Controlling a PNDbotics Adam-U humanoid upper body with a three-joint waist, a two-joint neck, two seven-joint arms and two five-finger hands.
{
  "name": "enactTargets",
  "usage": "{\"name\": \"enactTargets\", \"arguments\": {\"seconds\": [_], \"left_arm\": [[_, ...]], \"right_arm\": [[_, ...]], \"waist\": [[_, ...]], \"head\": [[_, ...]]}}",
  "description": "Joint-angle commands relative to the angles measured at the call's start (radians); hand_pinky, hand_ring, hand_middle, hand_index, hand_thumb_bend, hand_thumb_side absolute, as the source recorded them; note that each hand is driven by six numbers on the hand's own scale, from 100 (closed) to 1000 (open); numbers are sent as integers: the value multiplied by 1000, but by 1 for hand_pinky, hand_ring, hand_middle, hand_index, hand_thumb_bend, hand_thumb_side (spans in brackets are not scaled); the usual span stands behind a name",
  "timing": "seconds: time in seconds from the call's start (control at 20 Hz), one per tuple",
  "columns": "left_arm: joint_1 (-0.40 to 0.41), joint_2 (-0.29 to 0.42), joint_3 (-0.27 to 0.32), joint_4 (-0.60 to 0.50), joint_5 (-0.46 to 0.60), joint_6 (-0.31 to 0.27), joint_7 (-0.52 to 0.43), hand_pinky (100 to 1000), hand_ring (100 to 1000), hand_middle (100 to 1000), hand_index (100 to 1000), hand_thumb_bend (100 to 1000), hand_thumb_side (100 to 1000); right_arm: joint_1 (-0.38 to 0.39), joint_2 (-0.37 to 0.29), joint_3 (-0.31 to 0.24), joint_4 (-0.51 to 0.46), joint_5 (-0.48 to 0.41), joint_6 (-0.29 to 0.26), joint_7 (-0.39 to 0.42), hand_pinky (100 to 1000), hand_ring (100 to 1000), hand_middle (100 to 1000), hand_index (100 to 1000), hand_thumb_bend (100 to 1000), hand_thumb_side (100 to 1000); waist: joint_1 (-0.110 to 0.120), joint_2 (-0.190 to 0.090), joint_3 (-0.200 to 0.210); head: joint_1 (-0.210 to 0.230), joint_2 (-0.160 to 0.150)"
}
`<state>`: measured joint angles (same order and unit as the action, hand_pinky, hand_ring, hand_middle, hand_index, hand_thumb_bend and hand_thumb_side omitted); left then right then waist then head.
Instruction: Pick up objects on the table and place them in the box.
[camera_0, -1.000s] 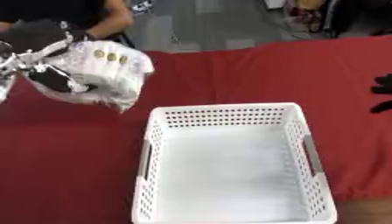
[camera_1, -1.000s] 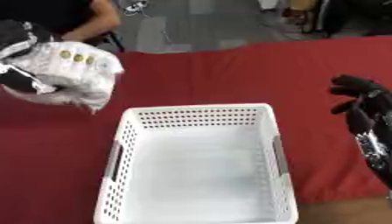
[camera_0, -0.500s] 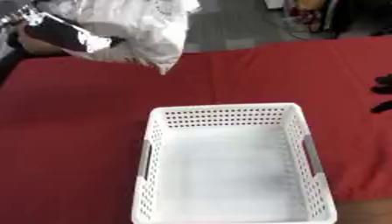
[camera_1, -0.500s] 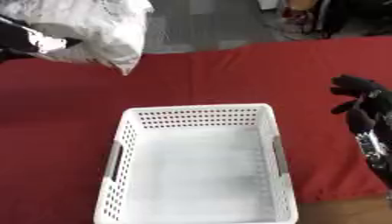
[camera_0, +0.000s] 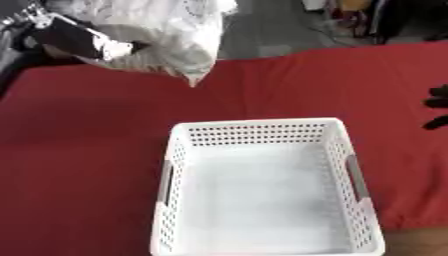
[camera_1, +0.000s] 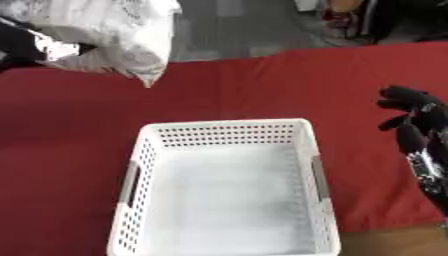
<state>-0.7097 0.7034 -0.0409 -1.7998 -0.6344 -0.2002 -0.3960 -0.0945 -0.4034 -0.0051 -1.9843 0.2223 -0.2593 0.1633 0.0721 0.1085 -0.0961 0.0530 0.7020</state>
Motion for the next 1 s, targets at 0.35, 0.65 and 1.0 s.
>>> {"name": "enactTargets", "arguments": {"seconds": [0.35,0.65,1.0], "left_arm": [[-110,-163,-150,52,6,-114,-117,109,100,100,159,100,305],[-100,-230,-197,109,-15,-154,-145,112,100,100,159,100,298],[-49,-288,-265,240,-66,-210,-149,461,282,363,470,101,617]], "right_arm": [[-4,-6,7,-16,-8,1,16,587,786,801,904,321,902],[-9,-1,9,-16,-10,1,20,587,785,801,904,318,902],[-13,2,11,-16,-10,0,23,587,786,801,904,314,900]], "waist": [[-6,-15,-9],[-5,-14,-15],[-10,-9,-16]], "head": [[25,-22],[19,-33],[21,-41]]}}
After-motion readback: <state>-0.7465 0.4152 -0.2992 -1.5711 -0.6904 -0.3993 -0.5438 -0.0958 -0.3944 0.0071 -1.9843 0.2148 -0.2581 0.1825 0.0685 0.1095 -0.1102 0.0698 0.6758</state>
